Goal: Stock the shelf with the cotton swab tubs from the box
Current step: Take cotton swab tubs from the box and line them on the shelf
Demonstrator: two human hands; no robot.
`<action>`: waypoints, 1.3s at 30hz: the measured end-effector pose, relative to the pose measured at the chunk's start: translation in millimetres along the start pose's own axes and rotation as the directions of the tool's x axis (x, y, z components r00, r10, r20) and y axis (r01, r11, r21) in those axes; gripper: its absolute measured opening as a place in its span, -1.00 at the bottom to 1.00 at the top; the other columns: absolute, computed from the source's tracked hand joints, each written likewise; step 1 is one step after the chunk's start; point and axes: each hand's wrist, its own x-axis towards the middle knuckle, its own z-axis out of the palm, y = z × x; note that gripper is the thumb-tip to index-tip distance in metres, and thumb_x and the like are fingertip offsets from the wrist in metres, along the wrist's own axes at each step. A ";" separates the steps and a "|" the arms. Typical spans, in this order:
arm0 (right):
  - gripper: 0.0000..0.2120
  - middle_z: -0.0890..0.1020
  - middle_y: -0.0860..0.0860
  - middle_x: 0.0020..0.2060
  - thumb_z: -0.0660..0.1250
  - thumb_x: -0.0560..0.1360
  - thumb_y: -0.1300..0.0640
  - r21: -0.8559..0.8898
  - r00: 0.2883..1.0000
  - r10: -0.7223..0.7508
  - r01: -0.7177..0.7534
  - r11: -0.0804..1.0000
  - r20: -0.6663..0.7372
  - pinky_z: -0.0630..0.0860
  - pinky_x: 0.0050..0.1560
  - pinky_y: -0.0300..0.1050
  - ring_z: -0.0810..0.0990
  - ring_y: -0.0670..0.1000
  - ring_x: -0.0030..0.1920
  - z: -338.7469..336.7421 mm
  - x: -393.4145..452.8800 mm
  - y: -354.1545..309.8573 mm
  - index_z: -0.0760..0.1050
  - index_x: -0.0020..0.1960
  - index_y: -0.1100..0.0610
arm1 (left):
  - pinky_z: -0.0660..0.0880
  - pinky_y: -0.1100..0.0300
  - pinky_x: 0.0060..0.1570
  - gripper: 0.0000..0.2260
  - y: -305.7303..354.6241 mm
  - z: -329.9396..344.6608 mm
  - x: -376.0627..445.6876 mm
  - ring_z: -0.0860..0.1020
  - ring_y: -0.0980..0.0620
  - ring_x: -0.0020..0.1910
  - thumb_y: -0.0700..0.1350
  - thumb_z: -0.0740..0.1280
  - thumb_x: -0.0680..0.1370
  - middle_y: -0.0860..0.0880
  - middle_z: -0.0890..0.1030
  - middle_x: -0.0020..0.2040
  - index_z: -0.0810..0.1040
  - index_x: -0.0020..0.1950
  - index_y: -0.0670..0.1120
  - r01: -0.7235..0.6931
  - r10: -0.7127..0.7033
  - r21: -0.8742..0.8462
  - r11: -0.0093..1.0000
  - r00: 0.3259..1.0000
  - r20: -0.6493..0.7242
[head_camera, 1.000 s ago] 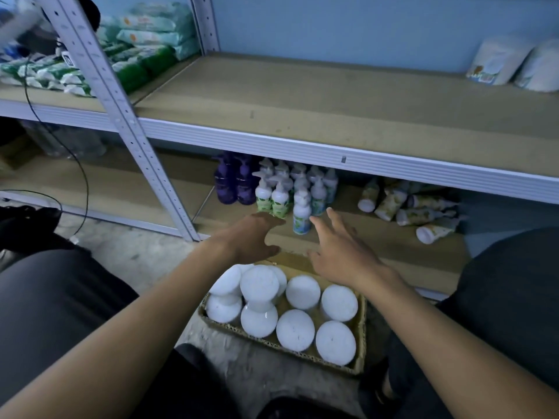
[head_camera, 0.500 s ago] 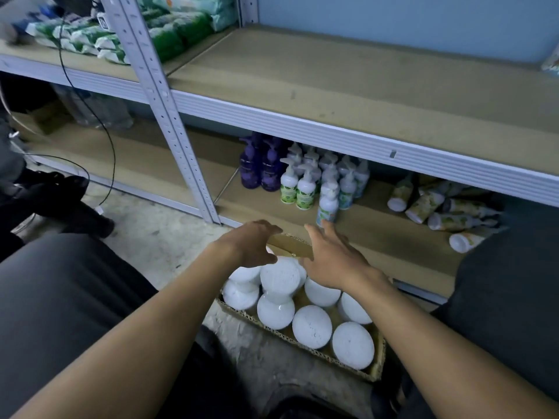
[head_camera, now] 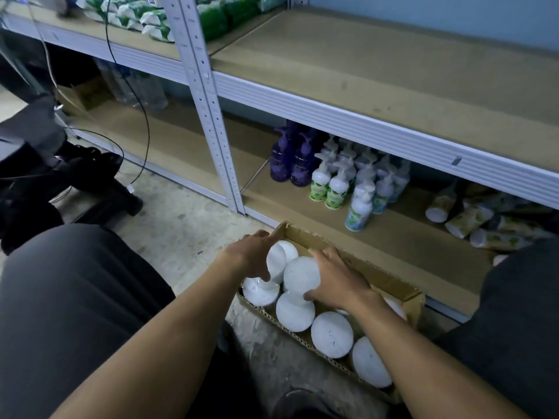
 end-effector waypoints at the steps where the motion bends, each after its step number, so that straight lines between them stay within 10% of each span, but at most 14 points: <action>1: -0.02 0.20 0.05 0.47 0.55 0.34 -0.15 0.007 1.000 -0.009 0.010 1.000 -0.003 0.49 0.21 0.11 0.32 0.22 0.40 4.9 2.2 -1.0 0.08 0.58 -0.03 | 0.42 -0.09 0.33 -0.08 -2.1 2.7 1.5 0.37 -0.19 0.41 -0.09 0.57 0.36 -0.08 0.26 0.52 0.11 0.59 0.03 0.010 -0.010 -0.016 1.000 1.000 0.005; 23: -0.27 0.22 -0.02 0.45 0.51 0.40 0.02 0.059 0.984 -0.122 0.130 0.990 -0.132 0.57 -0.01 0.07 0.46 0.23 0.28 46.5 19.4 5.7 0.23 0.47 -0.16 | 0.37 -0.09 0.37 -0.04 -2.7 32.9 23.4 0.26 -0.24 0.44 -0.05 0.58 0.38 -0.10 0.14 0.57 0.06 0.62 -0.03 0.026 -0.026 -0.001 1.000 0.999 -0.033; 39: -0.26 0.42 -0.05 0.32 0.60 0.26 0.03 0.259 0.982 -0.122 0.156 0.953 -0.143 0.40 0.26 -0.19 0.44 -0.02 0.33 6.6 16.7 18.5 0.45 0.40 -0.18 | 0.47 -0.08 0.26 -0.17 7.8 0.3 5.2 0.29 -0.15 0.36 -0.01 0.53 0.35 -0.02 0.29 0.48 0.26 0.56 0.01 0.009 -0.015 -0.053 0.999 0.993 -0.114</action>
